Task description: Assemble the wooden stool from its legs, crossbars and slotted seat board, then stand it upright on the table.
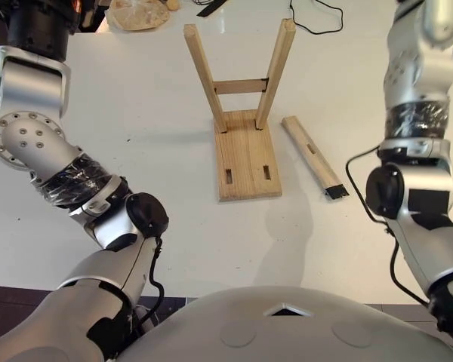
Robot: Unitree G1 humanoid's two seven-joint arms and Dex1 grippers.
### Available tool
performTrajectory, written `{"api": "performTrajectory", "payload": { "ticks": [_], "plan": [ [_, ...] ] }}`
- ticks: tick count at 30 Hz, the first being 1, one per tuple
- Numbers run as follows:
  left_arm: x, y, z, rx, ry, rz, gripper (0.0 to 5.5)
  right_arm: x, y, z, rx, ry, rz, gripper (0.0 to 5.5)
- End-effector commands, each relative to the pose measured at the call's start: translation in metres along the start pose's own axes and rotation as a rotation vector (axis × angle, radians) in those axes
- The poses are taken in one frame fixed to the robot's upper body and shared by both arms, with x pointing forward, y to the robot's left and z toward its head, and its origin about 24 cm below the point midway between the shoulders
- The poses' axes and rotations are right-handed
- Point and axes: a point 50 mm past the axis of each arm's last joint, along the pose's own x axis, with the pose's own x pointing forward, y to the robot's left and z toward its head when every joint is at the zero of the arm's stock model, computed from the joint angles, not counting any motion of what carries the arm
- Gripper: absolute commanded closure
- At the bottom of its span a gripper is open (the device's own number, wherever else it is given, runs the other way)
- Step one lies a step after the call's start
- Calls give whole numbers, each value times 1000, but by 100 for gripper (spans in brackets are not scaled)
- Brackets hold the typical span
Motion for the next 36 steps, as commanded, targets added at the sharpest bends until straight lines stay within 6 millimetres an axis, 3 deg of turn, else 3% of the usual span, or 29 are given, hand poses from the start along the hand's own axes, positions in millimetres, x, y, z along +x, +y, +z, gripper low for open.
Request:
{"api": "performTrajectory", "payload": {
  "ticks": [1,4,8,11,22,31,36],
  "plan": [
    [-17,-49,-10,35,165,-490,349,-23,52,-14,483,194,545,293],
    [-28,-55,-20,5,285,-623,349,-55,75,-6,492,314,960,293],
    [-46,-57,-34,10,438,-722,349,-82,74,9,588,378,1248,256],
    [-55,-57,-42,21,509,-762,349,-88,69,14,623,411,1312,225],
    [-65,-59,-60,53,613,-844,349,-104,67,19,625,462,1448,225],
    [-71,-63,-70,53,660,-868,349,-108,73,8,562,491,1455,225],
    [-71,-64,-73,55,670,-878,349,-110,73,7,559,475,1453,297]
  ]
}}
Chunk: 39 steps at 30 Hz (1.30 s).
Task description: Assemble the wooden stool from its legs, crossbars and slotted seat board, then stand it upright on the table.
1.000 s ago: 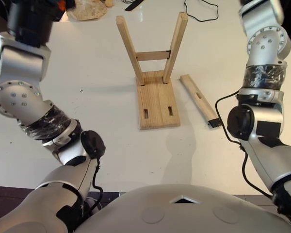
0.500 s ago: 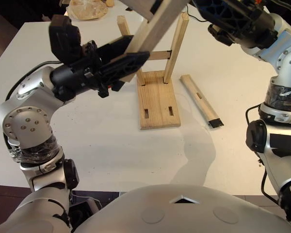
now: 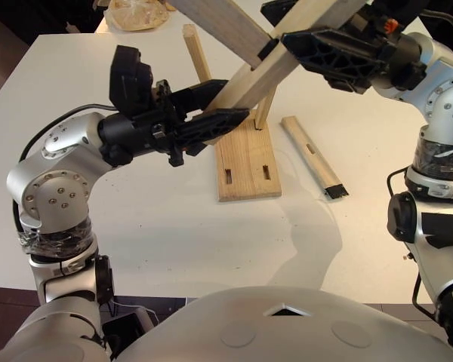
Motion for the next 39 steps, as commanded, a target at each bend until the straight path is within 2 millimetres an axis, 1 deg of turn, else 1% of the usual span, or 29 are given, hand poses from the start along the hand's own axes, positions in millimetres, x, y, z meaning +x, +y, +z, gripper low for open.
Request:
{"api": "performTrajectory", "payload": {
  "ticks": [1,4,10,14,15,18,21,23,24,26,28,30,32,35,37,39],
  "plan": [
    [2,-2,1,25,19,-16,349,1,1,-2,-20,3,-4,314],
    [2,-1,2,29,23,-15,349,0,2,-2,-26,6,-6,349],
    [-2,0,1,40,49,-3,349,-1,3,-3,-26,1,-20,349],
    [-3,12,2,69,62,73,349,-3,5,-2,-35,-12,-22,349],
    [-3,14,0,63,65,81,313,-4,4,-2,-40,-16,-26,349],
    [-5,18,-10,41,98,101,276,-6,5,-2,-47,-36,-45,349],
    [-9,22,-18,66,138,153,236,-7,5,-1,-47,-49,-61,349],
    [-15,25,-23,101,190,196,227,-9,5,0,-46,-52,-73,349],
    [-21,26,-27,108,221,215,227,-10,4,0,-51,-51,-87,349],
    [-38,30,-39,111,296,291,227,-15,2,0,-90,-33,-133,349],
    [-60,31,-52,87,359,380,227,-25,-4,0,-152,13,-210,349],
    [-80,28,-64,32,368,465,227,-39,-13,-7,-235,133,-300,350],
    [-93,20,-80,-38,327,554,227,-50,-19,-23,-283,267,-335,350],
    [-95,10,-99,-98,249,653,227,-61,-22,-42,-296,384,-326,350],
    [-92,12,-99,-111,129,737,227,-68,-20,-56,-314,494,-305,350],
    [-87,16,-94,-122,-9,820,227,-71,-18,-62,-307,524,-282,350]
  ]
}}
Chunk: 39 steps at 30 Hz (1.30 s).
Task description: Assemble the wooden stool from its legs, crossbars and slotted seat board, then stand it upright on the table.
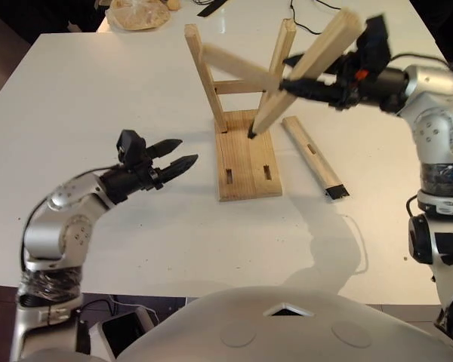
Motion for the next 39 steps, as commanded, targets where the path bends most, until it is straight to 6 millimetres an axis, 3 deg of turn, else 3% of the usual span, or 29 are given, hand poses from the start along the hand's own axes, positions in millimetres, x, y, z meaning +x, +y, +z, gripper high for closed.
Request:
{"api": "performTrajectory", "payload": {
  "ticks": [1,6,25,30,36,39],
  "plan": [
    [9,-2,15,-112,-259,139,227,-7,6,-12,-32,85,51,350],
    [19,-6,17,-219,-427,225,227,-10,13,-20,-7,122,126,350],
    [15,0,14,-224,-426,282,227,-14,36,-44,91,164,196,350],
    [19,1,14,-236,-434,289,227,-15,28,-66,131,233,132,350],
    [23,-1,11,-251,-426,289,227,-13,38,-111,162,412,167,350],
    [27,-3,9,-259,-417,278,227,-7,38,-115,174,419,172,350]
  ]
}}
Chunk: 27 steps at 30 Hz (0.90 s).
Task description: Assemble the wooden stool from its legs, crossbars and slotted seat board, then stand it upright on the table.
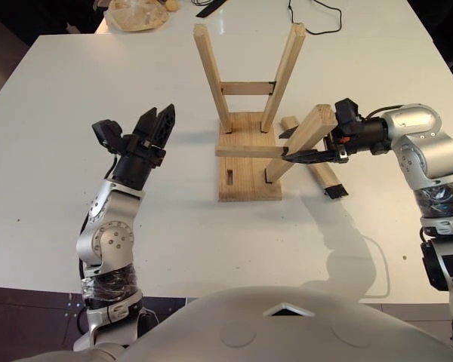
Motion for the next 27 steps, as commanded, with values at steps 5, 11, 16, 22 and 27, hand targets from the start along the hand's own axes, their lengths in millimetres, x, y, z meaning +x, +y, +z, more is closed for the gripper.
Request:
{"api": "performTrajectory", "payload": {
  "ticks": [5,11,16,22,27],
  "plan": [
    [9,-6,-12,-26,13,0,227,22,8,-70,220,339,-2,350],
    [15,-9,-18,-45,-5,-2,227,30,4,-84,245,407,-24,350],
    [8,3,-16,-77,-45,61,227,24,-14,-53,131,200,-156,295],
    [-16,35,-17,-159,-120,264,227,-15,7,-36,126,189,-320,231],
    [-24,54,-15,-202,-175,392,227,-32,38,-68,226,287,-690,231]
  ]
}}
